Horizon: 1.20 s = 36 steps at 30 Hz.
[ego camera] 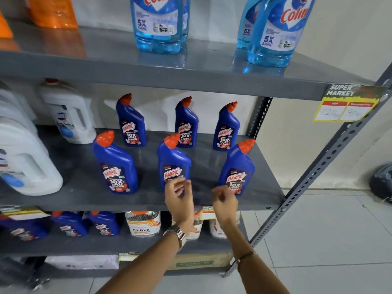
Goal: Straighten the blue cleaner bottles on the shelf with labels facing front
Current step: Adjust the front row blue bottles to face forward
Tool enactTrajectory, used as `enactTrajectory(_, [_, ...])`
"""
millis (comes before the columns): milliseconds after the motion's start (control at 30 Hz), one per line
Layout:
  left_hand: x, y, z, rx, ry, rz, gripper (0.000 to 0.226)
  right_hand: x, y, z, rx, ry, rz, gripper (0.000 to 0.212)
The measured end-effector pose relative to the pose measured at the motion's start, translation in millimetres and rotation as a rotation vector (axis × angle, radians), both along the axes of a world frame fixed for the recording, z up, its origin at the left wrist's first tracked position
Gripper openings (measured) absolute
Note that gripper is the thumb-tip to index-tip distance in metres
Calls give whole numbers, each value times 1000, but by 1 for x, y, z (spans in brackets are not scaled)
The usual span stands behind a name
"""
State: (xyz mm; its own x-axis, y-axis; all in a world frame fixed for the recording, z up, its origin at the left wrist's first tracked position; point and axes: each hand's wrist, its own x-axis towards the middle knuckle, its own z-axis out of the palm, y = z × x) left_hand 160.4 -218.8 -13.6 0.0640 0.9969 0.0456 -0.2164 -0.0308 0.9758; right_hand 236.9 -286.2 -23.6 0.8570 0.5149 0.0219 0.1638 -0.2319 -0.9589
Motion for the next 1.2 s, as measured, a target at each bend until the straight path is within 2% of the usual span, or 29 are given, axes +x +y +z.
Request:
enactTrajectory(67, [-20,17,1,75,-8,104,27,-9,22,9,17,-17,123,27])
enactTrajectory(133, [-36,39,5,98,13,117,41,-12,45,20,66,20,177,38])
enactTrajectory(233, [-52,73,11,-15,11,-54,55,-13,73,31,112,41,275,55])
enactTrajectory(333, [-61,94,11,-145,59,-290,42,-14,82,35,105,20,316,51])
enactTrajectory(400, [-63,96,9,-152,84,-381,25,-14,81,37,125,39,324,53])
enactTrajectory(467, [-62,93,9,-151,62,-391,15,-13,78,36,122,26,339,56])
enactTrajectory(633, [-53,88,15,-141,70,-391,25,-5,69,34,102,6,305,46])
enactTrajectory(767, [-43,79,15,-124,94,-411,15,2,59,34,101,28,288,45])
enactTrajectory(867, [-39,77,15,-111,83,-390,16,1,58,33,93,8,292,47])
enactTrajectory(933, [-41,74,14,-89,54,-359,22,-6,56,30,131,-46,175,50])
enactTrajectory(1033, [-53,71,10,1,22,-188,27,-30,48,30,160,-277,-49,35])
enactTrajectory(1133, [-79,75,7,163,17,93,20,-63,55,33,59,-526,119,25])
enactTrajectory(1200, [-97,85,5,251,17,280,23,-82,74,35,32,-534,258,25])
